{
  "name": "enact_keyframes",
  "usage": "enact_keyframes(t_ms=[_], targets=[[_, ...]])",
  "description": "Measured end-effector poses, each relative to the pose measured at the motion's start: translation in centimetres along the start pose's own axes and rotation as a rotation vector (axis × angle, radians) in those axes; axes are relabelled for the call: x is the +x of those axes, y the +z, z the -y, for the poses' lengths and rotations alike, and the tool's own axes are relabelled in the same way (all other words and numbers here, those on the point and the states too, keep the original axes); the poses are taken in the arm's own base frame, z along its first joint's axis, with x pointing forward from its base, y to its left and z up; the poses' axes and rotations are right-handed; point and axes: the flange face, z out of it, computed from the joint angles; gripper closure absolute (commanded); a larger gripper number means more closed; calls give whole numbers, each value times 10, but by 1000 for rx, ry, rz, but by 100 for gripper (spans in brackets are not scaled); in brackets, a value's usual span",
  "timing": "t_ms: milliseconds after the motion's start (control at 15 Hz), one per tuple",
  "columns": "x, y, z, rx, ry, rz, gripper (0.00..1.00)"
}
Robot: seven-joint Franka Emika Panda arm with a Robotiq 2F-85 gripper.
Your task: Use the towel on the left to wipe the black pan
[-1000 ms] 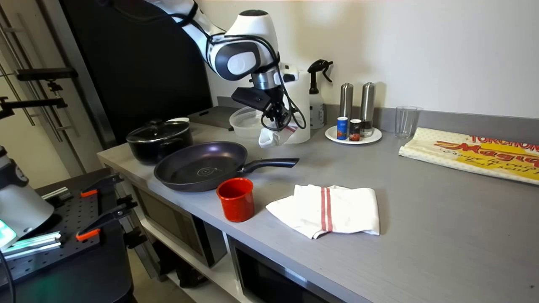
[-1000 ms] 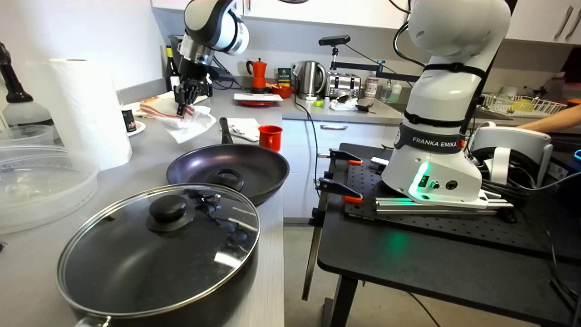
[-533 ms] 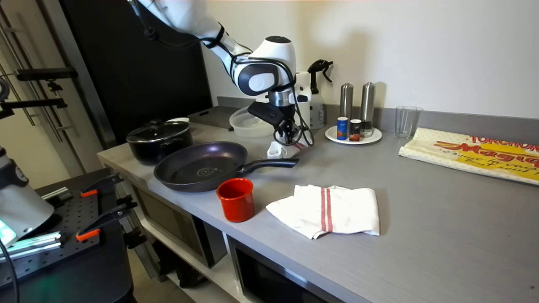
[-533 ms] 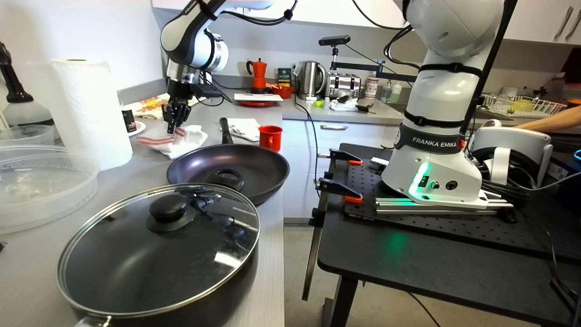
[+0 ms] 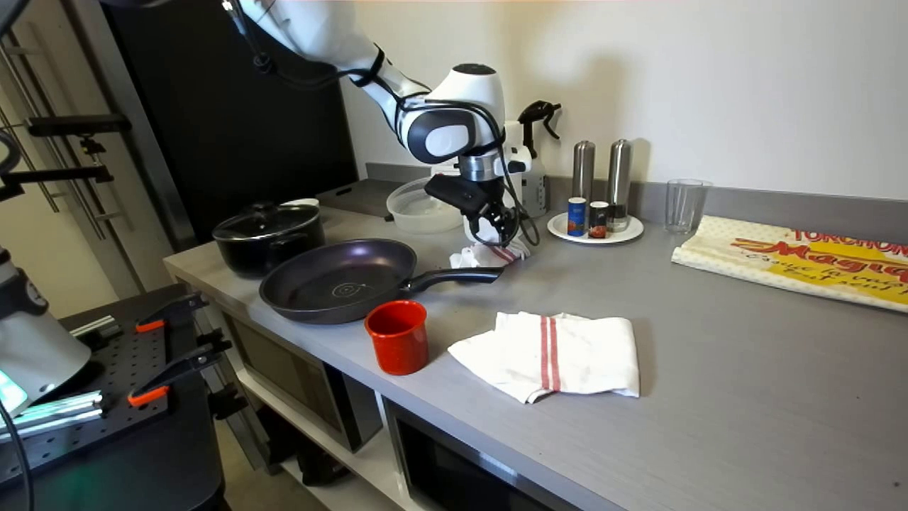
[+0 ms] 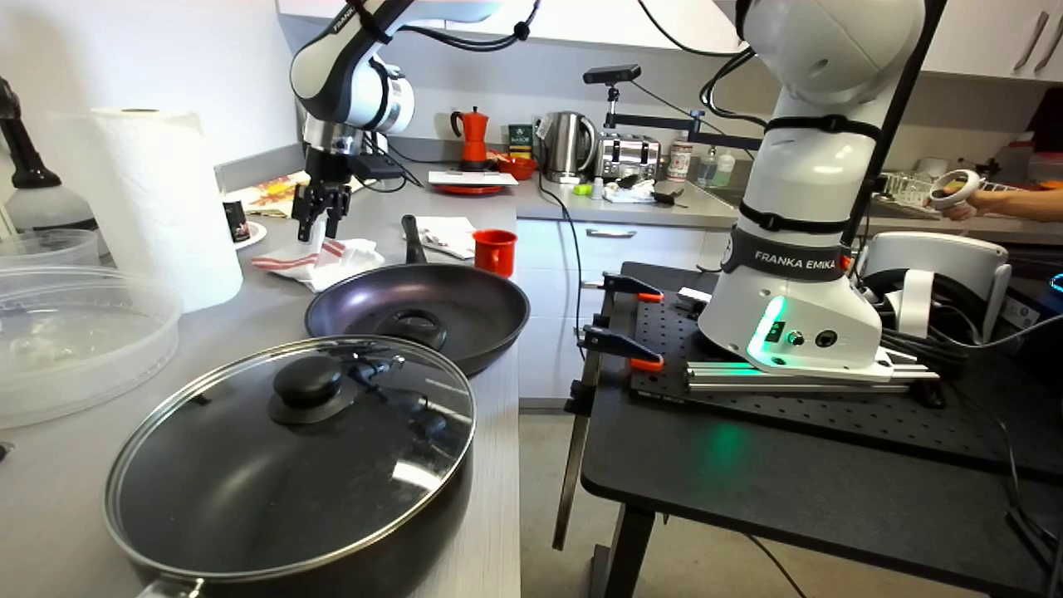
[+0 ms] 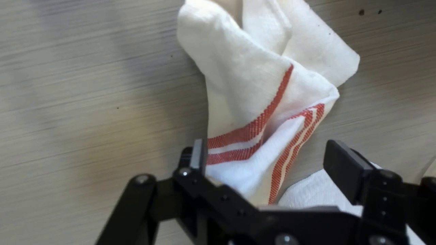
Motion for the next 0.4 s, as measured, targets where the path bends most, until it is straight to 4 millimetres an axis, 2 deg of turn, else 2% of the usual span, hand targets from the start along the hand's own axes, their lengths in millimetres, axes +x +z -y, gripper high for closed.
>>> enact_keyframes(t_ms=[200, 400], targets=[[-9, -2, 4, -9, -31, -6, 0], [-9, -1, 2, -12, -30, -6, 0]])
